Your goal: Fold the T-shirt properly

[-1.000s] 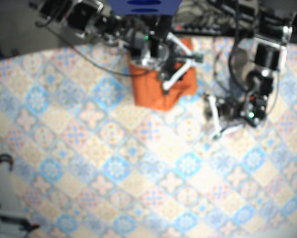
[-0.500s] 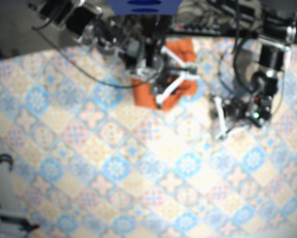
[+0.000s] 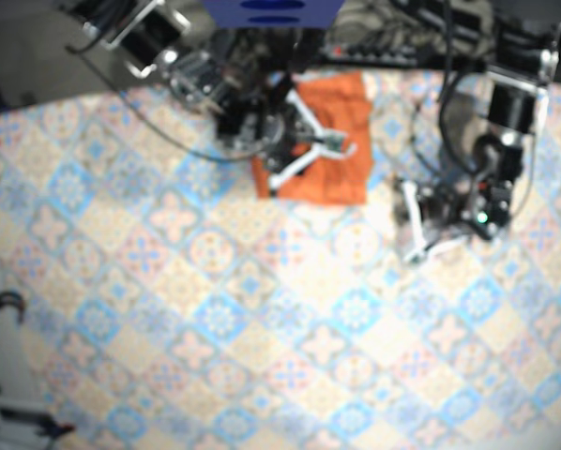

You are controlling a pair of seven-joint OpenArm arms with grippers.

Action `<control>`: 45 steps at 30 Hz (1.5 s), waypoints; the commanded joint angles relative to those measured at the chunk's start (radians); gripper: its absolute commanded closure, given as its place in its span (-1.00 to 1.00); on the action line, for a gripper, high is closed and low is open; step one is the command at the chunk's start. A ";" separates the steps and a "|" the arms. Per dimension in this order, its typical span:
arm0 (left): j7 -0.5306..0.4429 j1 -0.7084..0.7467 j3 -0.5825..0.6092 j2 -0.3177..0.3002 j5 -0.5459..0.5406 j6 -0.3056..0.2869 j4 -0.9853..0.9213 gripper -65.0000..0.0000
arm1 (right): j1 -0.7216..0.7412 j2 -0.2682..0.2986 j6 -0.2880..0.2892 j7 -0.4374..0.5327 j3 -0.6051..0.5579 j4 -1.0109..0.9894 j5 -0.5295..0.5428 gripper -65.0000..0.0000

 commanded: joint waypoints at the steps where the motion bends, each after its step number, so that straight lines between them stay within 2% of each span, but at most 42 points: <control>1: -0.010 -0.023 -0.006 -0.015 -0.009 -0.005 0.014 1.00 | 0.007 -0.021 -0.003 0.036 0.001 -0.008 0.005 0.37; 4: -0.010 -0.023 -0.006 -0.015 -0.009 -0.005 0.014 1.00 | -0.008 -0.048 -0.031 0.110 0.001 -0.066 0.002 0.37; 6: -0.010 -0.023 -0.006 -0.014 -0.009 -0.005 0.014 1.00 | -0.008 -0.051 -0.066 0.136 -0.002 -0.071 0.002 0.37; 8: -0.010 -0.023 -0.006 -0.012 -0.009 -0.005 0.014 1.00 | -0.011 -0.057 -0.073 0.145 0.000 -0.062 0.002 0.37; 13: -0.010 -0.023 -0.006 -0.012 -0.009 -0.005 0.014 1.00 | -0.016 -0.055 -0.073 0.137 0.009 0.007 0.002 0.37; 18: -0.010 -0.022 -0.005 -0.015 -0.009 -0.005 0.014 1.00 | 0.009 -0.074 -0.073 0.056 0.012 -0.022 0.003 0.36; 32: -0.014 -0.003 -0.006 -0.025 -0.009 -0.005 0.014 1.00 | 0.020 -0.080 -0.073 0.053 -0.002 -0.218 0.002 0.36; 38: -0.008 0.023 -0.002 -0.023 -0.007 -0.005 0.015 1.00 | 0.015 -0.077 -0.073 0.053 -0.002 -0.183 0.000 0.36; 42: -0.011 0.029 0.087 -0.057 -0.007 -0.005 0.015 1.00 | 0.012 -0.077 -0.073 0.050 -0.002 -0.094 0.000 0.36; 45: -0.017 0.029 0.178 -0.100 -0.009 -0.005 0.015 1.00 | 0.012 -0.077 -0.073 -0.024 -0.002 0.001 0.000 0.36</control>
